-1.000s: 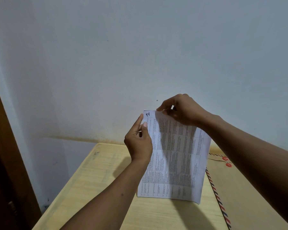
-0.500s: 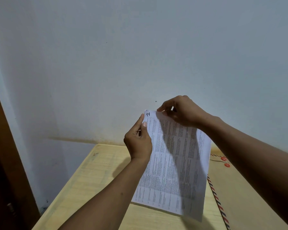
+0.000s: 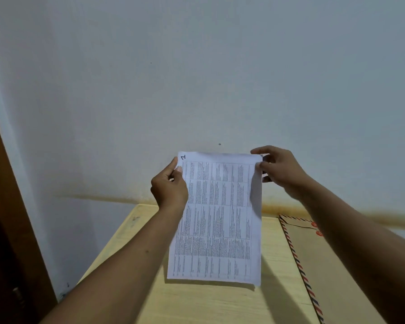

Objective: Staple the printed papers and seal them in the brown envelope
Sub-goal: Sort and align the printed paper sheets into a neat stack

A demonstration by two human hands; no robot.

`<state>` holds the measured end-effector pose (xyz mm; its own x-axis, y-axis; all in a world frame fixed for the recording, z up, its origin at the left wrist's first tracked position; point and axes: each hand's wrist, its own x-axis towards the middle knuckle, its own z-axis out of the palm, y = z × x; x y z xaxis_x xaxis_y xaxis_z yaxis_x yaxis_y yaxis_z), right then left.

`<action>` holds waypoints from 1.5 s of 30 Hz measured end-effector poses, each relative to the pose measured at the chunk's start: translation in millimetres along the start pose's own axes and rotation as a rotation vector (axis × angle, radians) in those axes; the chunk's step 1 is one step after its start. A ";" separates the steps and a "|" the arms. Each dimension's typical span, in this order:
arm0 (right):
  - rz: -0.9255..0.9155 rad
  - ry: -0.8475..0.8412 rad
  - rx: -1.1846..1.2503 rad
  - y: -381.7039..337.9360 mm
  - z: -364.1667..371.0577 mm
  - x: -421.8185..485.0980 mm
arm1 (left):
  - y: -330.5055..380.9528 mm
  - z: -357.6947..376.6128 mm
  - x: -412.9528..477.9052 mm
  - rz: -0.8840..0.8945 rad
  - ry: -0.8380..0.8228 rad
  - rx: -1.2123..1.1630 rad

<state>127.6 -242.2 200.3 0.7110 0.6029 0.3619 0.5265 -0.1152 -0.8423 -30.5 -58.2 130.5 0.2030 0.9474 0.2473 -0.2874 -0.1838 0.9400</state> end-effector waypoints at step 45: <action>0.041 0.081 -0.027 0.4 23.1 -40.9 | 42.6 14.3 -20.5 0.115 -0.839 0.401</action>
<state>88.0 -248.7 175.9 0.7673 0.5312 0.3593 0.5075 -0.1603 -0.8466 -33.5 -89.2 168.8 0.8471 0.4481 0.2857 -0.0352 -0.4891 0.8715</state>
